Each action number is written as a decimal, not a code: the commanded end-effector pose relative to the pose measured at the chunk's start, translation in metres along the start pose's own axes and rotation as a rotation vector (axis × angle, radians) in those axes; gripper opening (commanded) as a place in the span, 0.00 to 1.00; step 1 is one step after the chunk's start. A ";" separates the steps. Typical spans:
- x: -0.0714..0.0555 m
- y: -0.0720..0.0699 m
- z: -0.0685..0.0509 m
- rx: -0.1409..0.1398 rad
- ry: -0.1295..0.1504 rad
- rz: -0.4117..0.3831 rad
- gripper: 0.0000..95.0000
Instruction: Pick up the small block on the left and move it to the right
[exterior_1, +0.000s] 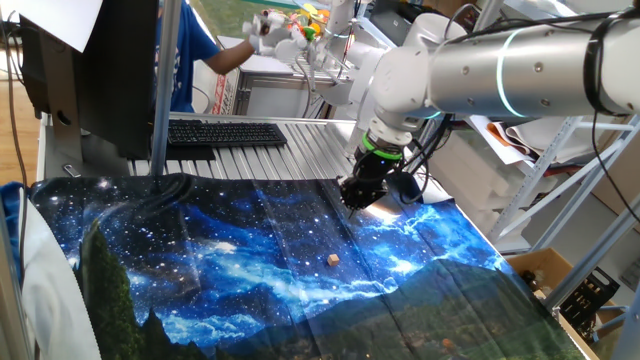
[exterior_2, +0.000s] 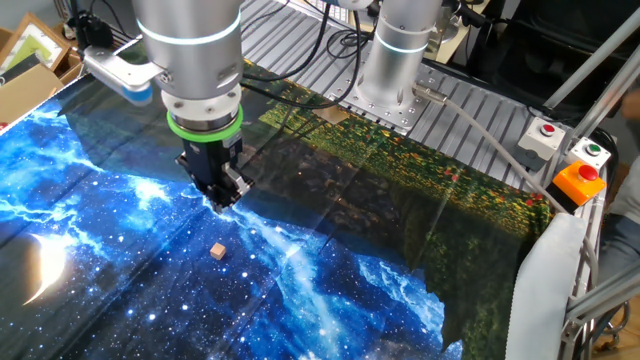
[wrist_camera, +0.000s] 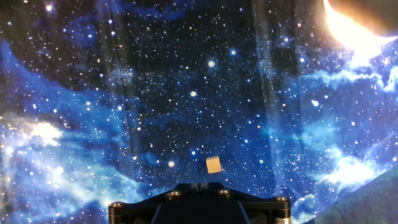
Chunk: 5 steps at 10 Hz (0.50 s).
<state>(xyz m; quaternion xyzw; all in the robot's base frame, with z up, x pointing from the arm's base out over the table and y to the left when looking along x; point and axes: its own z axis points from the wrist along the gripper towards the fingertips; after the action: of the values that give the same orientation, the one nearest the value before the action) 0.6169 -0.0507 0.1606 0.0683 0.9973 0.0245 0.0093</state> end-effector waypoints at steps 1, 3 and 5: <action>-0.003 0.001 0.000 0.001 0.017 0.003 0.00; -0.003 0.001 0.000 0.011 0.054 0.002 0.00; -0.003 0.001 0.000 0.034 0.018 0.001 0.00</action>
<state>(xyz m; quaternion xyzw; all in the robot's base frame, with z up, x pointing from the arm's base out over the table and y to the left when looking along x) 0.6207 -0.0500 0.1607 0.0684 0.9973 0.0127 -0.0227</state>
